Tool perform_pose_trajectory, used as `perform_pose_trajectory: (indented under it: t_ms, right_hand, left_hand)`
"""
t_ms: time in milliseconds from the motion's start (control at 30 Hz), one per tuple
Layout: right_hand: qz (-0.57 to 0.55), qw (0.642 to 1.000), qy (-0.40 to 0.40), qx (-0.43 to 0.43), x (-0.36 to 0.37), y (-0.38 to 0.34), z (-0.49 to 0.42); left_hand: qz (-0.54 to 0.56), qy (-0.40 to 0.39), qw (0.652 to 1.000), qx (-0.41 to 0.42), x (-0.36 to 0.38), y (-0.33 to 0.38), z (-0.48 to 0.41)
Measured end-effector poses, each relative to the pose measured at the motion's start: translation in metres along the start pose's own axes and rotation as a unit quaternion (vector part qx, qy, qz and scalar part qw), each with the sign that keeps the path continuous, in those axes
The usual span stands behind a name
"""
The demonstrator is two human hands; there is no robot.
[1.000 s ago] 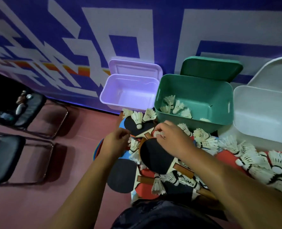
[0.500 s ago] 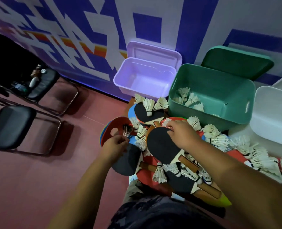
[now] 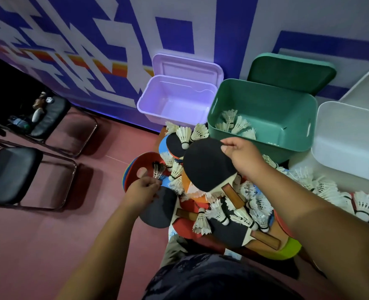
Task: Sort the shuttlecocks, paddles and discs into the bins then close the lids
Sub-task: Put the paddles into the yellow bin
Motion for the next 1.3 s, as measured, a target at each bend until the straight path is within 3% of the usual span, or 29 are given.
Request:
perform_pose_trajectory:
  t_ms: [167, 300, 433, 533, 700, 1300]
  right_hand:
    - [-0.093, 0.995, 0.028, 0.015, -0.016, -0.006, -0.004]
    - [-0.077, 0.997, 0.011, 0.012, -0.014, -0.008, 0.0]
    - [-0.052, 0.998, -0.035, 0.011, 0.008, -0.005, 0.011]
    - [-0.047, 0.998, -0.046, 0.021, 0.026, 0.005, 0.019]
    - [-0.05, 0.997, -0.036, 0.037, 0.042, 0.016, 0.027]
    - [-0.127, 0.987, 0.022, 0.1, 0.053, 0.051, 0.016]
  left_hand:
    - [-0.027, 0.029, 0.998, -0.057, 0.0, -0.027, 0.001]
    - [-0.068, 0.09, 0.984, -0.14, -0.005, -0.051, 0.009]
    - [0.035, 0.15, 0.954, -0.257, 0.004, -0.083, 0.023]
    - [0.112, 0.127, 0.934, -0.316, 0.024, -0.1, 0.033]
    - [0.266, 0.085, 0.915, -0.292, 0.041, -0.121, 0.039]
    - [0.431, 0.062, 0.853, -0.286, 0.031, -0.13, 0.036]
Point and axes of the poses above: each hand's wrist, its own z-axis away from the middle knuckle, its own x-axis out of the palm, y = z × x, the point moved 5 cm from there along -z, towards the middle knuckle, and after that the axes turned 2 degrees about -z, right-handed, at the moved point
